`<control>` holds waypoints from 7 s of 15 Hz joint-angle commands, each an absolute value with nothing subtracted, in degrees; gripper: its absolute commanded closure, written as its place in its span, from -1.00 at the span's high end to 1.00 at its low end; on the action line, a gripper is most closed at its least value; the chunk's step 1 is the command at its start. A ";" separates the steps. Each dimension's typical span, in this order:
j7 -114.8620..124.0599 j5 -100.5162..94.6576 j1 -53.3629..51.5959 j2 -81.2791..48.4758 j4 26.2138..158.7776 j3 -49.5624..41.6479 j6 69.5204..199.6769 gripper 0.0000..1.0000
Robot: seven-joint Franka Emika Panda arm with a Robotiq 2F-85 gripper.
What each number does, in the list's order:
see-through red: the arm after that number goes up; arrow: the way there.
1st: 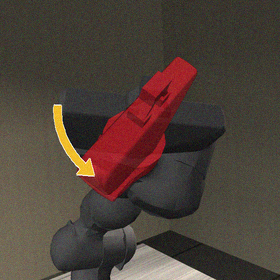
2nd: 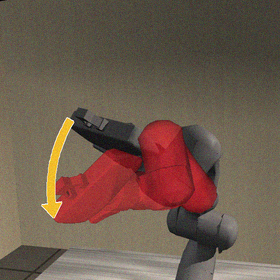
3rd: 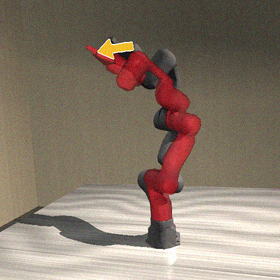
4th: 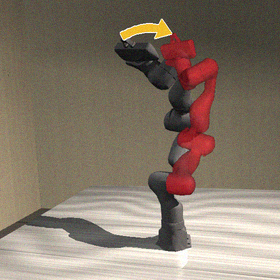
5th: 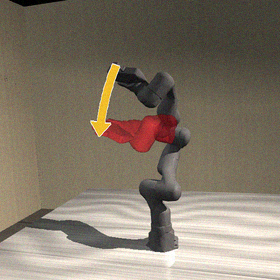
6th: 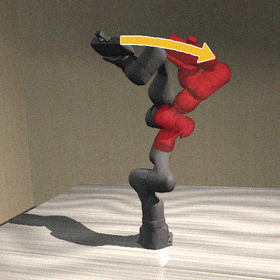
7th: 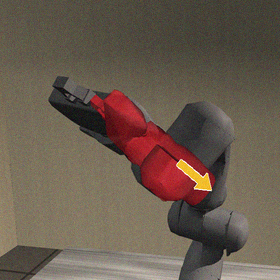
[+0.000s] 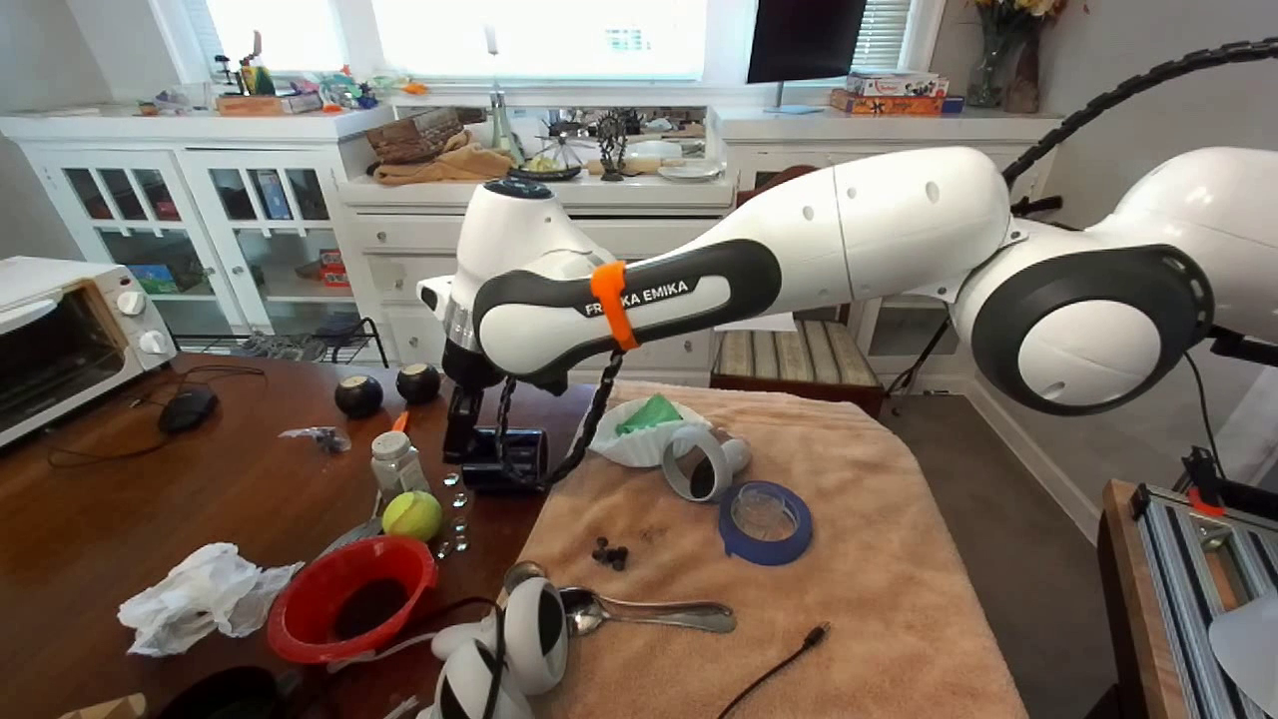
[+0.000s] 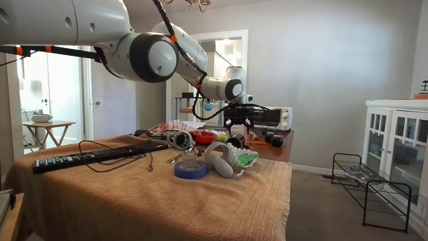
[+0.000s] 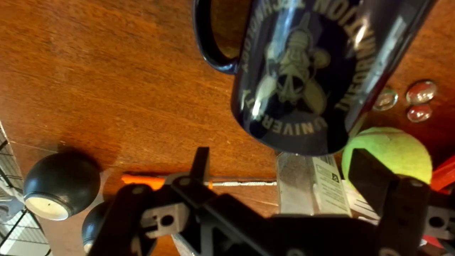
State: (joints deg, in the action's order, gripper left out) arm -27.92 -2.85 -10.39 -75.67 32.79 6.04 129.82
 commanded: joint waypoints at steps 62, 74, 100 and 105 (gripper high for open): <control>15.04 -15.68 -17.50 -77.68 24.85 -10.80 132.76 -0.95; 43.99 -20.26 -19.09 -80.70 24.62 -21.98 130.75 -0.96; 32.63 -16.48 -19.87 -76.37 25.38 -11.84 135.77 1.00; 14.40 -8.55 -18.15 -74.43 26.34 -2.45 133.97 0.99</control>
State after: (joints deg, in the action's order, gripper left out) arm 24.34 -13.17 -19.67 -75.14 25.38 -7.61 134.78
